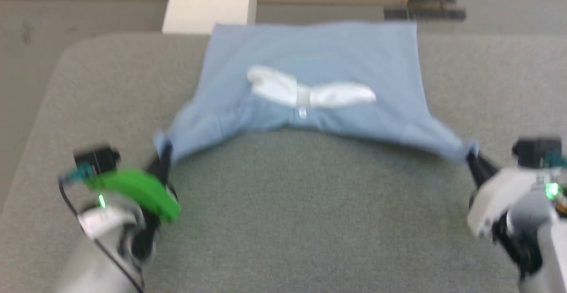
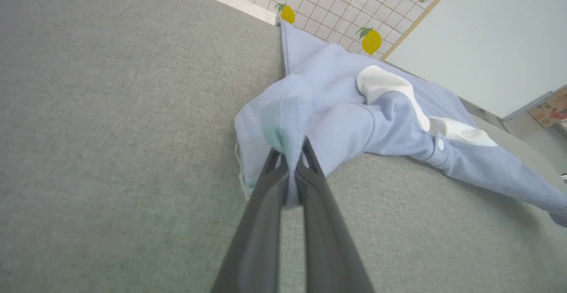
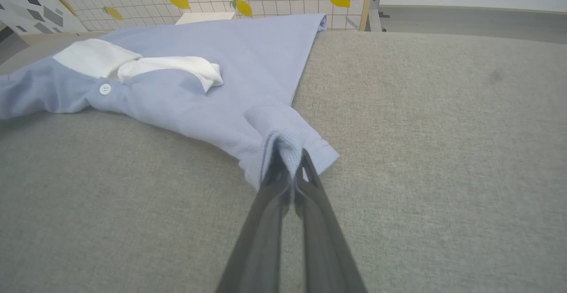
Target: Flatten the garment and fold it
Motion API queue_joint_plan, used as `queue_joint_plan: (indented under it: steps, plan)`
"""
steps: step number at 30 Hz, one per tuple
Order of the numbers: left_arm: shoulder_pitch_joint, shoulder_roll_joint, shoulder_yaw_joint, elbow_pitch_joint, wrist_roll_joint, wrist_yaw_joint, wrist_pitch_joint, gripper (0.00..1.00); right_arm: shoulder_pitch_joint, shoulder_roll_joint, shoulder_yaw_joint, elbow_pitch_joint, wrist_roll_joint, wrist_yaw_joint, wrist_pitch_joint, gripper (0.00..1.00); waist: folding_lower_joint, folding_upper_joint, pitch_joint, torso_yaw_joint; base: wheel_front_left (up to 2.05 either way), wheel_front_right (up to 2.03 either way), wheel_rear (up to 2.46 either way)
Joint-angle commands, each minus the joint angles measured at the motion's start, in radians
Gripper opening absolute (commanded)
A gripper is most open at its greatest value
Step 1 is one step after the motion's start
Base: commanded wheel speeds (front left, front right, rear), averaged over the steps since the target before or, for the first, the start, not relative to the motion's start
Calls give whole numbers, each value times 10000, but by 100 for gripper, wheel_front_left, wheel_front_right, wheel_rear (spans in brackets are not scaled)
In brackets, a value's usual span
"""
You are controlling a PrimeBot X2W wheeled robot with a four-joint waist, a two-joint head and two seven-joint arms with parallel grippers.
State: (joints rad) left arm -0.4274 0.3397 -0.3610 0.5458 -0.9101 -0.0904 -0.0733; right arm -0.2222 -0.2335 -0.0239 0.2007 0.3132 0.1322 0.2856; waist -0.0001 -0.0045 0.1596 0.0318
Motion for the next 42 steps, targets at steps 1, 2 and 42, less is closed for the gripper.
queue_joint_plan:
  steps: [1, 2, 42]
  plan:
    - [555, -70, 12, -221, -107, 124, -36, 0, 445, 30, -94, -133, 197, -15, -122, 0, 1, 45, -1122, 93, 0, 0, 0]
    - [879, -114, 22, -350, -209, 190, -7, 0, 720, 47, -177, -178, 282, -15, -157, 0, 1, 45, -1218, 98, 0, 0, 0]
    - [4405, 1805, -231, -3995, -264, 2980, 2719, 0, 1606, -516, 1076, -1129, -282, -15, 9116, 100, 1, 45, -637, -129, 0, 0, 0]
